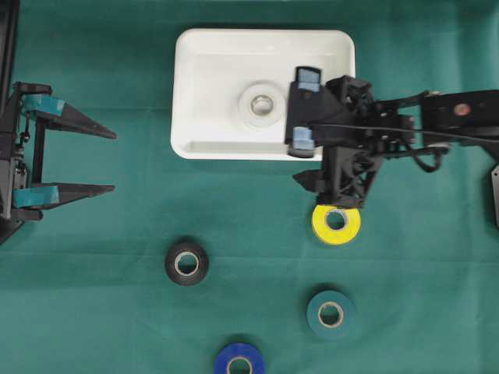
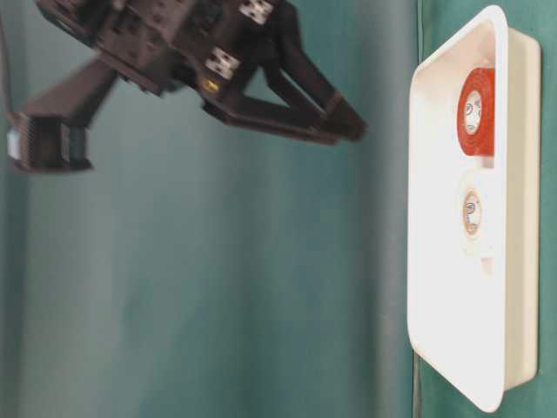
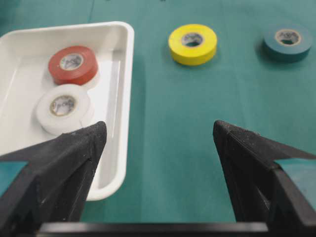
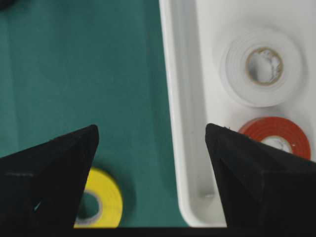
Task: Pick up the tape from a random location and place it into the white case.
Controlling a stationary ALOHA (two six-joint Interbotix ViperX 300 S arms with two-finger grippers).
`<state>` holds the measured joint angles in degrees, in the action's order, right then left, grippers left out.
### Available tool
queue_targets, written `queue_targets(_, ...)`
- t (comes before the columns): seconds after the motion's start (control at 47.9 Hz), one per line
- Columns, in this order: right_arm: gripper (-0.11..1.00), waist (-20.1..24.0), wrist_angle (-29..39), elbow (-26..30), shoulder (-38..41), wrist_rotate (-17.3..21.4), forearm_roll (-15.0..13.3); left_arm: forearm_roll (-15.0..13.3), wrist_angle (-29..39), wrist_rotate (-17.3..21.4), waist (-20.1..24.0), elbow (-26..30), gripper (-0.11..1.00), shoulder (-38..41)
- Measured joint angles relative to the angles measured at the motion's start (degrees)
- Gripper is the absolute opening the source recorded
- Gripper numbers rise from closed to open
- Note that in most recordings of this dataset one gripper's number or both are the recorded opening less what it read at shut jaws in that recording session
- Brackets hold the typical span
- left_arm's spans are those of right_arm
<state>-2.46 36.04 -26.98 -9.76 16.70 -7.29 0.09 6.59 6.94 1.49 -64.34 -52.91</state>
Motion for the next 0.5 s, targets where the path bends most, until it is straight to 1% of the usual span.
queue_targets(0.104, 0.82, 0.35, -0.18, -1.67, -2.64, 0.0, 0.0, 0.0, 0.0, 0.0, 0.09, 0.0, 0.86, 0.0)
queue_targets(0.209, 0.82, 0.7, -0.7, -4.48, -6.24, 0.09, 0.0, 0.0, 0.0, 0.0, 0.0, 0.0, 0.86, 0.0)
queue_targets(0.501, 0.82, 1.23, -5.8, -13.27, -18.81, 0.09, 0.0, 0.0, 0.0, 0.0, 0.0, 0.0, 0.86, 0.0)
